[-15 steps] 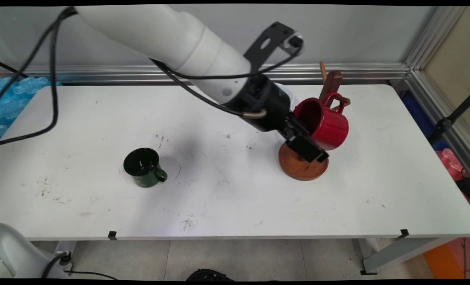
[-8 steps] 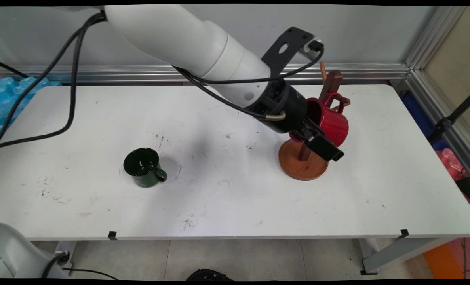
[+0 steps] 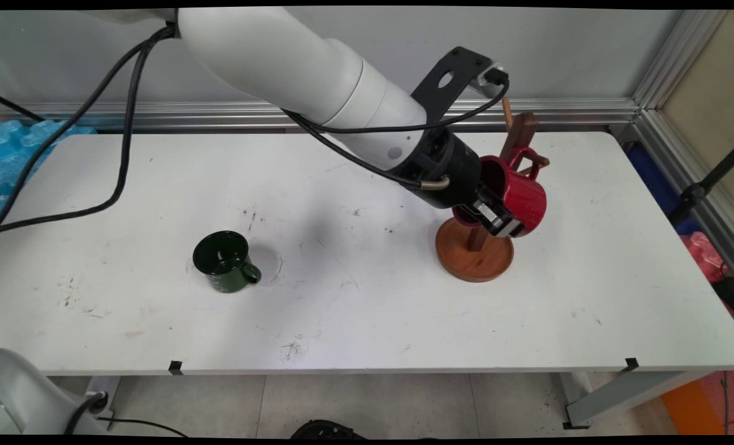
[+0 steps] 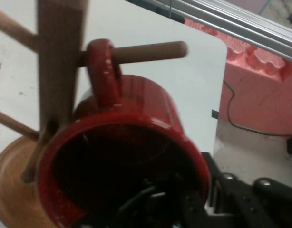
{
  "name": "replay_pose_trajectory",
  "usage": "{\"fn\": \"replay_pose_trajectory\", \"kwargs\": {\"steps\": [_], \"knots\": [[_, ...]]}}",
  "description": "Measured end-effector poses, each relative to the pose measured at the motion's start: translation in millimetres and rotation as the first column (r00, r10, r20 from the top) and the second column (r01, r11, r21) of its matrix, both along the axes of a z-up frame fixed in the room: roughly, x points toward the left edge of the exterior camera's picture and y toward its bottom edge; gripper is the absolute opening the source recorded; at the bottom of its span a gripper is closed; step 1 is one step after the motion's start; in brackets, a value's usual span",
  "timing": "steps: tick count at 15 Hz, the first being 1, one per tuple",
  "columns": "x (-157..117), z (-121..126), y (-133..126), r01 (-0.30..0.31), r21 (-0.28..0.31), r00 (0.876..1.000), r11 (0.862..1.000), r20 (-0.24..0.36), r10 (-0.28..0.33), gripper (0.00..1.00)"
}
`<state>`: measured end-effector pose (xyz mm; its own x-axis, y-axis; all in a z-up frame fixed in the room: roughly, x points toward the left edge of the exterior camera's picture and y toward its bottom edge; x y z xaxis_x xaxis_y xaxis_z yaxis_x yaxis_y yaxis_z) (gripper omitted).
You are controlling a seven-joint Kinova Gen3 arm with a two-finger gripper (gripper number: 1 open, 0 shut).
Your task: Pick up the red mug from the rack, then place the picked object on the table
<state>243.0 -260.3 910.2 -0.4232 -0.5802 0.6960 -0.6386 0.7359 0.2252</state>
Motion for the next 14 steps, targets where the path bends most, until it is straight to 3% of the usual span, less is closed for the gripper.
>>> {"fn": "replay_pose_trajectory", "kwargs": {"steps": [14], "knots": [[14, 7, 0, -0.001, -0.018, 1.000, 1.000, -0.002, 0.001, 0.00]]}}
